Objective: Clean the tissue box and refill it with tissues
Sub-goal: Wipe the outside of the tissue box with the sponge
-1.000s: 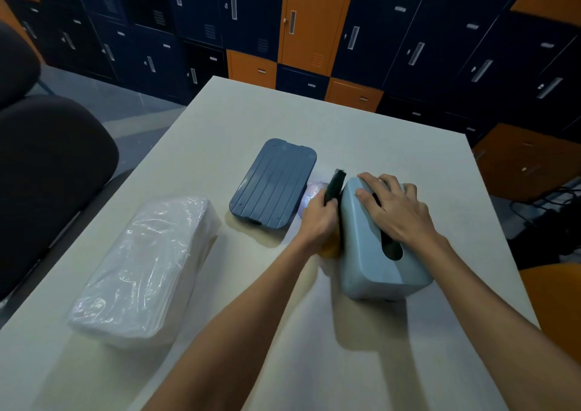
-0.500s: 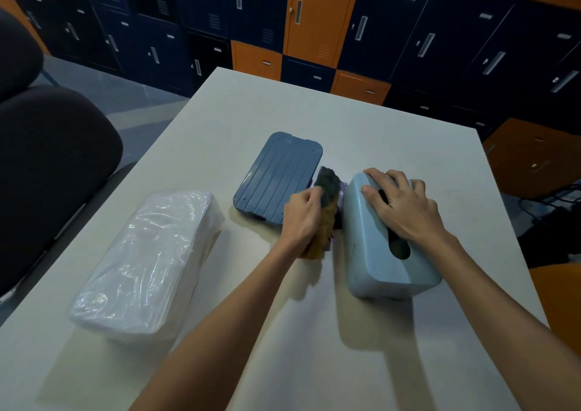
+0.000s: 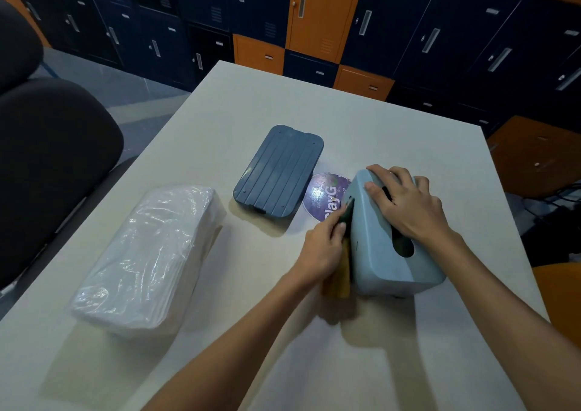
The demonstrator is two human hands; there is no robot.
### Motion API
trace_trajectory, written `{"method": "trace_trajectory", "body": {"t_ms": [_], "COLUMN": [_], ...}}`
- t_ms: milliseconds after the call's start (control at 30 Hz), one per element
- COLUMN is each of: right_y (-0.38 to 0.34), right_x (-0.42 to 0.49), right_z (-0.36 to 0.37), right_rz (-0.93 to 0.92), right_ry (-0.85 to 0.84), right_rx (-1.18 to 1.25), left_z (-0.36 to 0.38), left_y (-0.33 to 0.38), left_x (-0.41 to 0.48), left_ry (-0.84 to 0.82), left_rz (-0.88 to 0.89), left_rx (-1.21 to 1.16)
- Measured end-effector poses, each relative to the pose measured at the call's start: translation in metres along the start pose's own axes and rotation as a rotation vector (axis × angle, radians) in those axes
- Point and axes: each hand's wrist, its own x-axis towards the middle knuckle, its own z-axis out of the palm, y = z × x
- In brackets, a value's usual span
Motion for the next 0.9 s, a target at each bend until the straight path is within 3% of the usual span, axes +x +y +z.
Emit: {"method": "trace_trajectory", "body": {"t_ms": [200, 367, 600, 900], "right_y": [-0.001, -0.001, 0.000, -0.001], "right_x": [-0.002, 0.000, 0.000, -0.002], "right_z": [0.000, -0.001, 0.000, 0.000], "right_rz": [0.008, 0.006, 0.001, 0.003], "right_ry": [-0.010, -0.014, -0.004, -0.008], "right_rx": [0.005, 0.008, 0.005, -0.005], "left_z": [0.002, 0.004, 0.004, -0.010], "left_y": [0.017, 0.018, 0.005, 0.035], "left_x": [0.047, 0.056, 0.000, 0.047], "left_ry": [-0.017, -0.022, -0.038, -0.005], "left_rz": [-0.019, 0.020, 0.055, 0.016], "left_rx": [0.181, 0.127, 0.142, 0.014]}}
